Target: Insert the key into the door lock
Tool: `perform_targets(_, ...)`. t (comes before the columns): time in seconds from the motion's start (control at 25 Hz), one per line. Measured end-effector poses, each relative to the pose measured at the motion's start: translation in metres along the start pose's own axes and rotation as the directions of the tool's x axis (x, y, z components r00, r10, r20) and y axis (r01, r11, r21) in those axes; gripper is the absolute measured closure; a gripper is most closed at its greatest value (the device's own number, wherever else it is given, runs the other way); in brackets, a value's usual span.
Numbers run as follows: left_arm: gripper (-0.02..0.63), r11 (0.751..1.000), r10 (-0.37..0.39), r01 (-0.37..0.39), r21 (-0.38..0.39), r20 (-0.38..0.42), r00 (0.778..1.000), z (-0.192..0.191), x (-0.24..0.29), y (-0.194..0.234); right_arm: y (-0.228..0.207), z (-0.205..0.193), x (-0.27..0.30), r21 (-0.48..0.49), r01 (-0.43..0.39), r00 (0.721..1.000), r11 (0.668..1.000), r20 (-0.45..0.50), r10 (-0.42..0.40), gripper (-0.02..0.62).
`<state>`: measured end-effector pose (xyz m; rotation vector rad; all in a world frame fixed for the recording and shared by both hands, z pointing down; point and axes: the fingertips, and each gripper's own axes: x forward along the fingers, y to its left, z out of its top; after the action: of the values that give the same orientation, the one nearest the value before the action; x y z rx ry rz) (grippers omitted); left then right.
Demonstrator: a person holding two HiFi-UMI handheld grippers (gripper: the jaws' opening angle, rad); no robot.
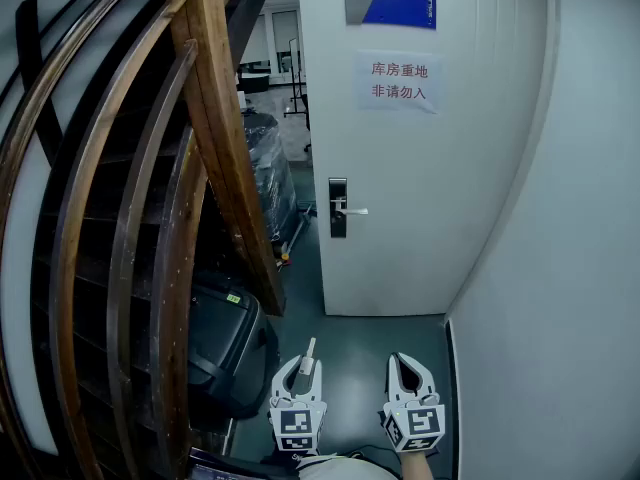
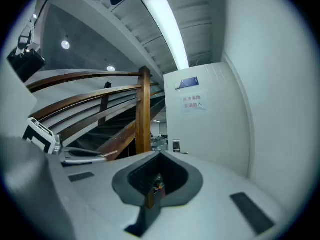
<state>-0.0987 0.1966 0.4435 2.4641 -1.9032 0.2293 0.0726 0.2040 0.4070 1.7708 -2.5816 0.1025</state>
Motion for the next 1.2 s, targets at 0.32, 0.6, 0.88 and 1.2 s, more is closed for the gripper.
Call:
perform_targets(0.32, 0.489, 1.0, 0.006, -0.005, -0.008, 0.004, 1.0, 0.002, 0.008, -0.013, -0.015, -0.002, -0.003, -0.005, -0.001, 1.0, 1.0, -0.008, 0.001, 0.591)
perform_targets(0.6, 0.489, 1.0, 0.01, -0.01, -0.017, -0.004, 1.0, 0.002, 0.015, -0.033, -0.024, -0.008, -0.006, 0.018, -0.048, 0.999, 0.999, -0.016, 0.048, 0.589)
perform_targets(0.88, 0.489, 1.0, 0.015, -0.015, -0.019, -0.03, 0.999, -0.005, 0.031, -0.043, -0.023, -0.023, 0.003, 0.036, -0.094, 0.994, 0.995, -0.056, 0.096, 0.59)
perform_targets(1.2, 0.489, 1.0, 0.012, -0.012, -0.017, -0.046, 0.999, -0.007, 0.082, -0.026, -0.029, -0.031, 0.057, 0.054, -0.112, 0.99, 0.992, -0.077, 0.116, 0.589)
